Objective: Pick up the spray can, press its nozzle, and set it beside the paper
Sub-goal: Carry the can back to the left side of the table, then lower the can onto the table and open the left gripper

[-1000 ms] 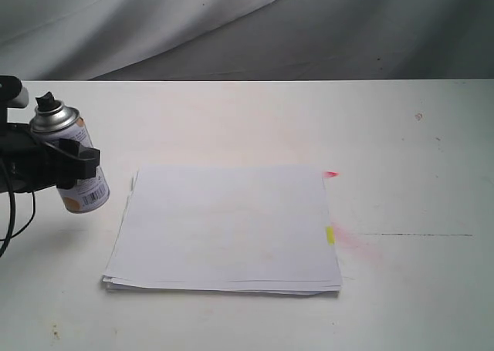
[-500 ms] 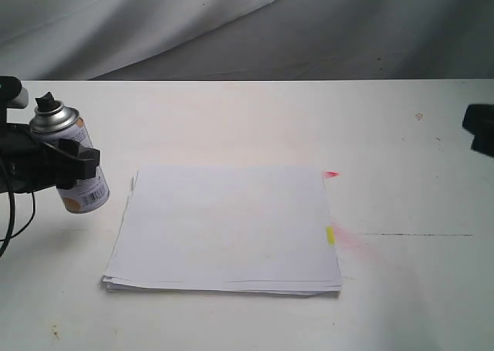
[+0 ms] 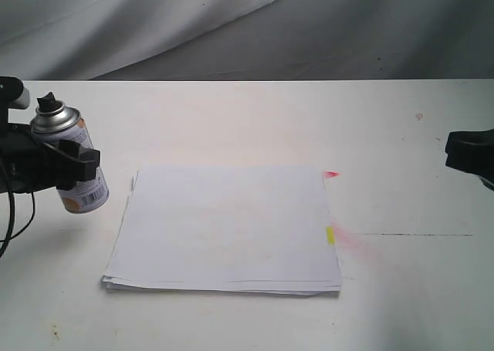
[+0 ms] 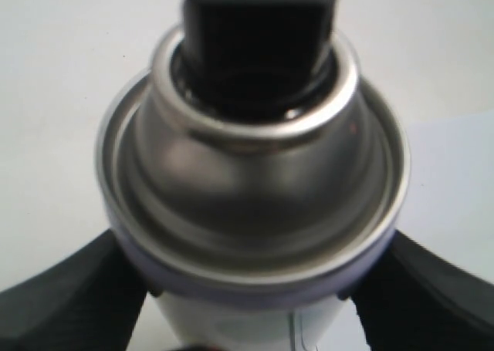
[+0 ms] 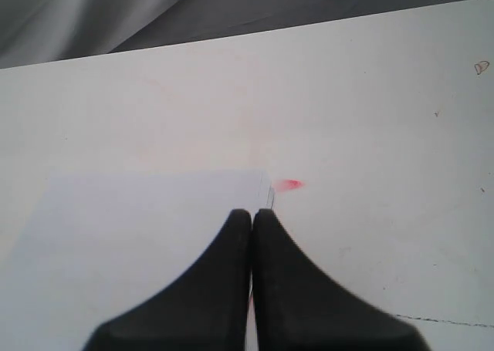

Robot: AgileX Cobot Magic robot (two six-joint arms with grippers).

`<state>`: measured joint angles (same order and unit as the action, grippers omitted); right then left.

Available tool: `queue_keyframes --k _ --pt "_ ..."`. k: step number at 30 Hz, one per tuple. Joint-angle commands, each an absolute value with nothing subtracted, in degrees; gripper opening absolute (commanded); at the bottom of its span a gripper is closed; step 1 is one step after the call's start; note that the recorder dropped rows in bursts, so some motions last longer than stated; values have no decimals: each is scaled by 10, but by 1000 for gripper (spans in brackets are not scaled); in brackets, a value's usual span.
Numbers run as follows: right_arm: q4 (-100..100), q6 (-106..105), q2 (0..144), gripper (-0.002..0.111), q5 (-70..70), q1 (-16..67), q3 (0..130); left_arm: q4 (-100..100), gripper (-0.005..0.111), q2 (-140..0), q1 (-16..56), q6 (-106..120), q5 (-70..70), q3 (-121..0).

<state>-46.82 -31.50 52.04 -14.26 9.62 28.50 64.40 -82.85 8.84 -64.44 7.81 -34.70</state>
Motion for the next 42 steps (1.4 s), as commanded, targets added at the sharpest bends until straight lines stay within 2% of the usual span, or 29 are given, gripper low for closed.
queue_keyframes --k 1,10,15,19,23,26,35,38,42 --pt "-471 -318 521 0 -142 92 284 636 0 -821 89 -640 92 -349" --pt "-471 -317 521 0 -142 92 284 605 0 -821 85 -642 100 -349" --pt "-471 -317 521 0 -142 92 284 830 0 -821 49 -851 106 -350" --pt "-471 -317 521 0 -142 92 284 911 0 -821 23 -942 71 -349" --pt "-471 -317 521 0 -142 92 284 910 0 -821 23 -941 29 -349" --pt "-471 -317 521 0 -142 92 284 900 0 -821 23 -854 30 -349" --pt "-471 -316 521 0 -141 92 284 365 0 -899 23 -339 189 -337" --pt "-471 -316 521 0 -141 92 284 253 0 -912 23 -232 262 -306" --pt "-471 -316 521 0 -141 92 284 200 0 -944 23 -152 324 -268"
